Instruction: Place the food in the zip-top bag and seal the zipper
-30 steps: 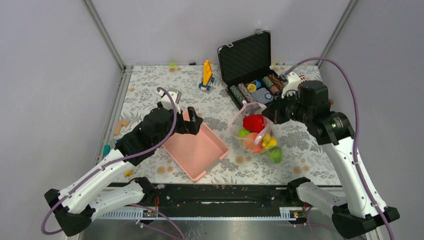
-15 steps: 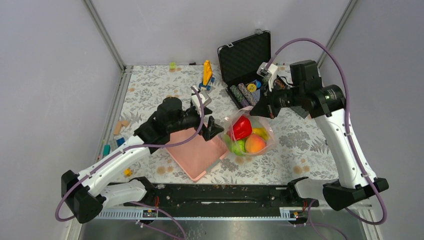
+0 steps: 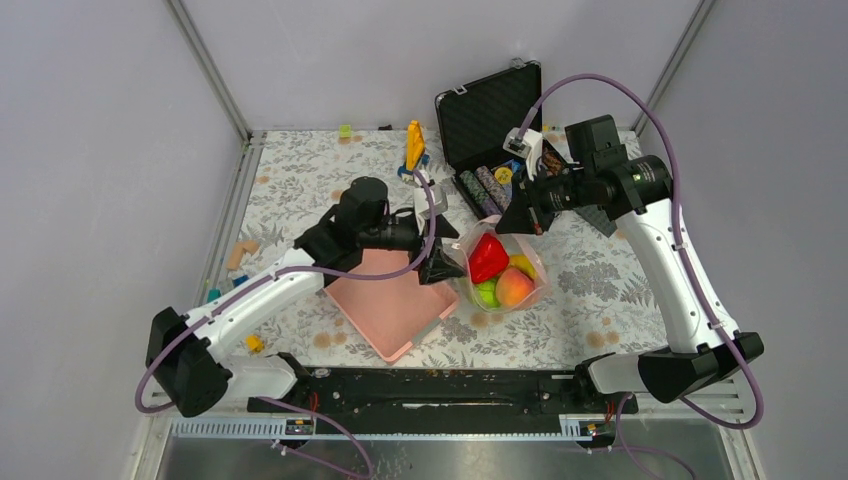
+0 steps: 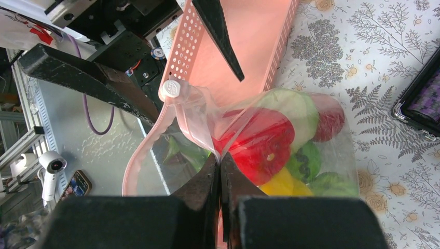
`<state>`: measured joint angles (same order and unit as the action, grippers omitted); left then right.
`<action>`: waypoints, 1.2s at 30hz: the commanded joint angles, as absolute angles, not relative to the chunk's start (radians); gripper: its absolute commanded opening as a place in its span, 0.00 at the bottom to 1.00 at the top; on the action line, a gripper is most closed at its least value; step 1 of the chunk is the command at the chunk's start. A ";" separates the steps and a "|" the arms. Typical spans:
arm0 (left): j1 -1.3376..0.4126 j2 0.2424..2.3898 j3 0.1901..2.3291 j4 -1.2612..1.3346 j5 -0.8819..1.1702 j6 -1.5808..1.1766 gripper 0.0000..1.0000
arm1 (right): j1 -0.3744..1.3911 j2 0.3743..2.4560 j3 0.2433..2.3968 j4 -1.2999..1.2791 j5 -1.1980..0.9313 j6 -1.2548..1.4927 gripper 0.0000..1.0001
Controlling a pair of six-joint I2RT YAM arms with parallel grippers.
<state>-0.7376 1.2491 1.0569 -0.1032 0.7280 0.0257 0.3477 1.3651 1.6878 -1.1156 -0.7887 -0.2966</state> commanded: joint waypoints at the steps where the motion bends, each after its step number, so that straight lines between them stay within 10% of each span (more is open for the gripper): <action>1: -0.735 1.279 1.116 -0.041 0.838 0.021 0.87 | 0.348 1.363 1.732 -1.103 -0.844 -0.306 0.00; 9: -0.735 1.290 1.080 0.110 0.838 -0.085 0.62 | 0.347 1.379 1.717 -1.104 -0.856 -0.305 0.00; 15: -0.736 1.284 1.068 0.121 0.810 -0.110 0.00 | 0.336 1.381 1.690 -1.082 -0.807 -0.284 0.04; 21: -0.736 1.239 1.029 0.144 0.774 -0.138 0.00 | 0.327 1.358 1.648 -1.046 -0.678 -0.268 0.20; 30: -0.750 1.218 1.062 0.069 0.587 -0.221 0.00 | 0.324 1.129 1.471 -0.843 -0.692 -0.436 0.96; 36: -0.837 1.270 1.215 -0.183 0.416 -0.195 0.00 | 0.327 0.835 1.115 -0.368 -0.991 -0.503 1.00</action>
<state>-0.7967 1.2617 1.0958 -0.1036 0.5331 -0.1936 0.3260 0.8978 1.1904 -0.6479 -0.7975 -0.4362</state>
